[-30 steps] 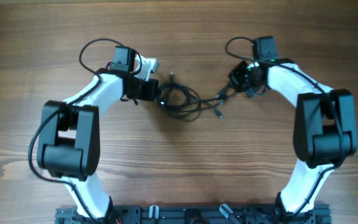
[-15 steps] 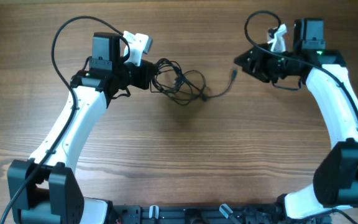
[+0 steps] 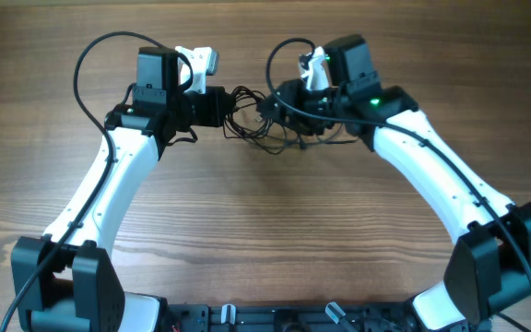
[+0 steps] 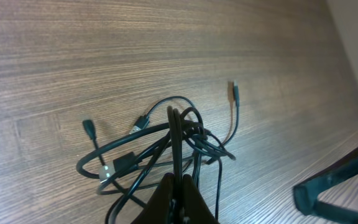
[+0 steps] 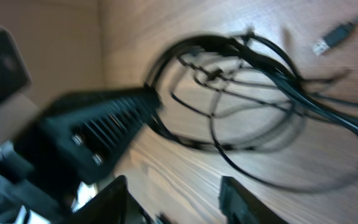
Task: Untangle cables
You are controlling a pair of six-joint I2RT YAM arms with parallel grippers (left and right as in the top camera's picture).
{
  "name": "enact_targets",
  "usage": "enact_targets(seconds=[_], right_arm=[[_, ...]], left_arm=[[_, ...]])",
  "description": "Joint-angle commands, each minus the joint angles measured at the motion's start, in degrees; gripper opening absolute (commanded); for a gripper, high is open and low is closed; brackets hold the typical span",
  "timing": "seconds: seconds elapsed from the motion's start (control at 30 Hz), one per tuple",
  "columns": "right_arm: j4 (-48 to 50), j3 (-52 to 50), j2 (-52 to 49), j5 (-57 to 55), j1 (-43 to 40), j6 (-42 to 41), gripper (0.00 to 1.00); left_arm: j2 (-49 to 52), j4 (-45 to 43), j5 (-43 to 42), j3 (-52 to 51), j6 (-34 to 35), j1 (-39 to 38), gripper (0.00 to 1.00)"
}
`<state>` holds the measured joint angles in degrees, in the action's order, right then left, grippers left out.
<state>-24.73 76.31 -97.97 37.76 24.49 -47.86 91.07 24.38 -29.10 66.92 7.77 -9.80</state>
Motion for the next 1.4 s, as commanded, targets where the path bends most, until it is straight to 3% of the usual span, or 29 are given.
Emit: enact_targets(seconds=[0.0,0.17,0.47,0.97,1.0,1.03,1.2,1.3,1.33,1.37], right_arm=[[3.0,-0.3,-4.1,-4.8,2.0,-7.9,0.41],[6.0,-0.3,-9.4,-5.2,4.3,-8.2,0.38],[14.2,-0.3,-14.8,-9.8,6.3,-11.3,0.53],[25.9,-0.3,-17.0,-10.4,6.6,-12.2,0.68],[28.8,-0.3,-17.0,-10.9,6.6,-12.1,0.75],[30.7,-0.3,-17.0,-11.0,6.6,-12.2,0.75],[34.7,-0.3,-17.0,-13.4,7.8,-12.3,0.73],[38.8,-0.3,-17.0,-13.6,8.1,-12.3,0.51],[40.3,-0.3,-17.0,-15.5,8.1,-12.4,0.48],[40.6,-0.3,-17.0,-17.5,8.1,-12.5,0.32]], left_arm=[[-0.7,-0.2,-2.4,-0.2,5.0,0.3,0.04],[-0.7,-0.2,-2.9,-0.2,6.2,0.3,0.04],[-0.7,-0.2,-5.2,-0.2,6.6,0.3,0.04],[-0.7,0.4,-5.2,-0.2,6.9,0.3,0.04],[-0.7,1.1,-5.2,-0.2,6.9,0.3,0.04],[-0.7,1.4,-6.3,-0.2,6.8,0.3,0.04],[-0.7,1.4,-10.2,-0.2,6.9,0.3,0.04],[-0.7,1.4,-13.2,-0.2,7.7,0.3,0.04],[-0.7,1.4,-14.0,-0.2,7.7,0.3,0.04],[-0.7,1.4,-15.7,-0.2,7.7,0.3,0.04]])
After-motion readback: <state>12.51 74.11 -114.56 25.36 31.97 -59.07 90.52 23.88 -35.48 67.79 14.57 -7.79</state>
